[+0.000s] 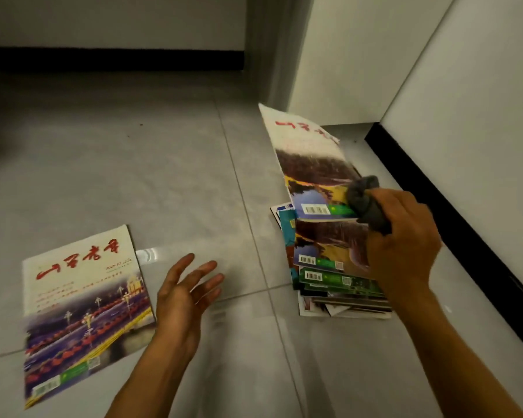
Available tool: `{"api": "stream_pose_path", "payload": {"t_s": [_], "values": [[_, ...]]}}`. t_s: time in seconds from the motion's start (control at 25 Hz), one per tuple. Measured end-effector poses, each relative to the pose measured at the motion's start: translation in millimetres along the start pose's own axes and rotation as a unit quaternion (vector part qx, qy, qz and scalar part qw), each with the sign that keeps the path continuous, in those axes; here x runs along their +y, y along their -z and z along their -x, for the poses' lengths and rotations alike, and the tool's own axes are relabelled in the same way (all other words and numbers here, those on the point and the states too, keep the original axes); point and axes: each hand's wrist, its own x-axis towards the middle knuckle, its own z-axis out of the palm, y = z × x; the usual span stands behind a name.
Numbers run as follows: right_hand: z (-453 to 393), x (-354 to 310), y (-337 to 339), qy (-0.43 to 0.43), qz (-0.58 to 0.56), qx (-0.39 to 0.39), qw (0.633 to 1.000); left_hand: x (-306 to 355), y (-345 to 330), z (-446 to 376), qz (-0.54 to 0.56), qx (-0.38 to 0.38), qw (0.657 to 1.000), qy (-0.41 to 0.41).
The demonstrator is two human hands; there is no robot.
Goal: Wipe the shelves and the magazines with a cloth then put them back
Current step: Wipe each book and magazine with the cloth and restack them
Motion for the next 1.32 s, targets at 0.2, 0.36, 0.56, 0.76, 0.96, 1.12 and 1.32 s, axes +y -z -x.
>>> {"api": "stream_pose_path", "payload": {"t_s": [0.2, 0.36, 0.56, 0.76, 0.96, 1.12, 1.32], "values": [[48, 67, -41, 0.005, 0.214, -0.470, 0.856, 7, 32, -15, -0.031, 0.040, 0.998, 0.032], [55, 75, -40, -0.030, 0.182, -0.456, 0.871, 29, 118, -47, -0.104, 0.190, 0.976, 0.031], [86, -40, -40, -0.116, -0.193, -0.454, 0.862, 8, 205, -45, -0.537, 0.307, 0.783, 0.064], [140, -114, -60, -0.141, -0.240, -0.573, 0.771, -2, 223, -54, -0.438, 0.320, 0.838, 0.063], [142, -128, -58, -0.176, -0.232, -0.552, 0.782, 9, 177, -42, -0.228, 0.234, 0.940, -0.100], [68, -124, -54, -0.158, -0.457, -0.645, 0.593, 12, 114, -29, -0.184, 0.116, 0.973, -0.084], [100, -112, -70, -0.100, -0.236, -0.321, 0.912, -50, 72, -23, -0.334, -0.011, 0.942, 0.023]]}}
